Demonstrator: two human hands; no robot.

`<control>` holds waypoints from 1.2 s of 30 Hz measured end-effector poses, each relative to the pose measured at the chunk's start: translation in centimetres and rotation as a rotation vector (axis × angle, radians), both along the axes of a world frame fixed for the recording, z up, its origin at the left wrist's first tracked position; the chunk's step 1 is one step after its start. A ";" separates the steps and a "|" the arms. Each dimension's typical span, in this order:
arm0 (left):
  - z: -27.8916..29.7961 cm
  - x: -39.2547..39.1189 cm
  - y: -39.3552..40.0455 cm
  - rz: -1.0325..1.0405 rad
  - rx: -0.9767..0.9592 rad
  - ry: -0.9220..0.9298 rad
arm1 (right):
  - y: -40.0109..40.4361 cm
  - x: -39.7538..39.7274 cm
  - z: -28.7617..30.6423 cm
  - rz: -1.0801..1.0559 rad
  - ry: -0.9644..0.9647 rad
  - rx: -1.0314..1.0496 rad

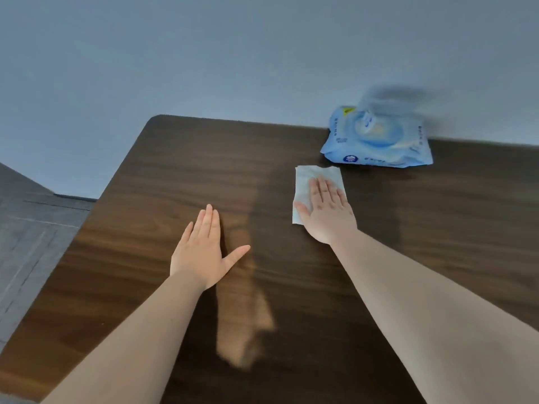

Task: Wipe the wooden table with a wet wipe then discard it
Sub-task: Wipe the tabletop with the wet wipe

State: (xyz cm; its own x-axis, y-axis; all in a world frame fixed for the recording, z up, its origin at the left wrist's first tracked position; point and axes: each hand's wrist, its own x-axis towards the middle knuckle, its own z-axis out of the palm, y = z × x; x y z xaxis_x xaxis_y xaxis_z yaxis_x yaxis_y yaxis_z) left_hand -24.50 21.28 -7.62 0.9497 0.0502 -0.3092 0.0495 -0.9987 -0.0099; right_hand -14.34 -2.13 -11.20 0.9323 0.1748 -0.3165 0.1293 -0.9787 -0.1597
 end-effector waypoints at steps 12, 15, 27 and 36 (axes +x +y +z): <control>-1.7 5.9 -27.5 -0.443 -0.112 0.050 | -27.3 -2.9 0.1 -0.528 -0.031 -0.037; -1.8 6.9 -32.6 -0.532 -0.111 0.056 | -33.2 -3.4 -0.1 -0.637 -0.042 -0.045; -2.7 10.8 -44.0 -0.670 -0.112 -0.010 | -49.1 -4.3 0.3 -0.949 -0.020 -0.063; -2.5 10.7 -44.3 -0.673 -0.085 0.008 | -53.8 -8.8 0.9 -1.118 0.030 -0.073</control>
State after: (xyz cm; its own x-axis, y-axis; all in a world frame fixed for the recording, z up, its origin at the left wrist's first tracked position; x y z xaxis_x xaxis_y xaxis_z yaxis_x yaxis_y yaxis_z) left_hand -13.75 -22.97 -10.11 0.7628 -0.5763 -0.2933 -0.5834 -0.8090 0.0723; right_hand -23.16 -55.89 -10.32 0.5451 -0.7762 -0.3169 -0.8314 -0.5491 -0.0851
